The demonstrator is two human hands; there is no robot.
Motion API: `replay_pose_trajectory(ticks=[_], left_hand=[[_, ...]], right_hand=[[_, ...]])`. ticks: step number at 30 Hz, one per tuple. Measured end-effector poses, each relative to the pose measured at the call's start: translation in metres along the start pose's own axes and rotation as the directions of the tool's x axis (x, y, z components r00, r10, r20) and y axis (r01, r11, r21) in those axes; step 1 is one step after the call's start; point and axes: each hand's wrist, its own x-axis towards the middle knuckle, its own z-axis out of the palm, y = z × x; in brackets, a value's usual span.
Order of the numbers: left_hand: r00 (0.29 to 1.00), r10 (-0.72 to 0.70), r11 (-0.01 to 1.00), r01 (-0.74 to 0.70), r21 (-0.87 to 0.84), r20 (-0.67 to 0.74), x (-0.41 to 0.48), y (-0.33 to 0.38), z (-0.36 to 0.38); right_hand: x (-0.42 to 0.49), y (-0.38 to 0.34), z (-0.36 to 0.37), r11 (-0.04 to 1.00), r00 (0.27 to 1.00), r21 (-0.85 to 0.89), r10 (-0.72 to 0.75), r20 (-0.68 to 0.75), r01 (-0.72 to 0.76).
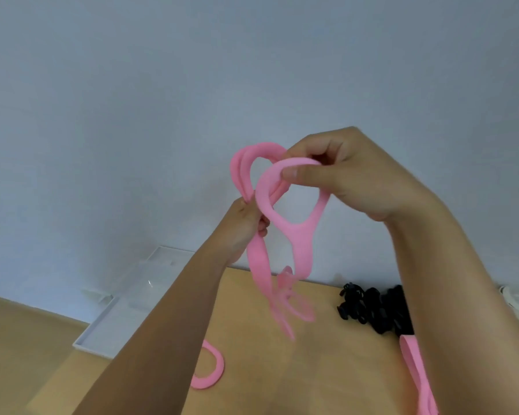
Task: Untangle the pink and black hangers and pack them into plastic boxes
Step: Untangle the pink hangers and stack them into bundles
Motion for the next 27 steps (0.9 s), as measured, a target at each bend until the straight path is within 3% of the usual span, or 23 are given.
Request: replay_pose_trajectory(ticks=[4, 11, 17, 24, 27], left_hand=[[1.000, 0.011, 1.000, -0.011, 0.012, 0.013, -0.006, -0.003, 0.020], [0.994, -0.075, 0.980, 0.088, -0.179, 0.080, -0.018, -0.001, 0.028], [0.977, -0.040, 0.983, 0.075, -0.165, 0.207, -0.019, -0.009, 0.029], [0.974, -0.088, 0.990, 0.110, -0.094, 0.209, -0.016, -0.008, 0.030], [0.967, -0.101, 0.986, 0.128, -0.104, 0.236, -0.016, -0.004, 0.034]], right_hand=[[0.007, 0.025, 0.018, 0.999, 0.989, 0.005, 0.055, -0.141, -0.054], [0.005, 0.045, 0.028, 0.987, 0.920, 0.156, 0.084, -0.382, -0.025], [0.006, 0.049, 0.034, 0.935, 0.916, 0.352, 0.179, -0.358, -0.045], [0.005, 0.049, 0.037, 0.979, 0.948, 0.190, 0.127, -0.293, -0.073], [0.004, 0.050, 0.038, 0.977, 0.941, 0.203, 0.125, -0.315, -0.062]])
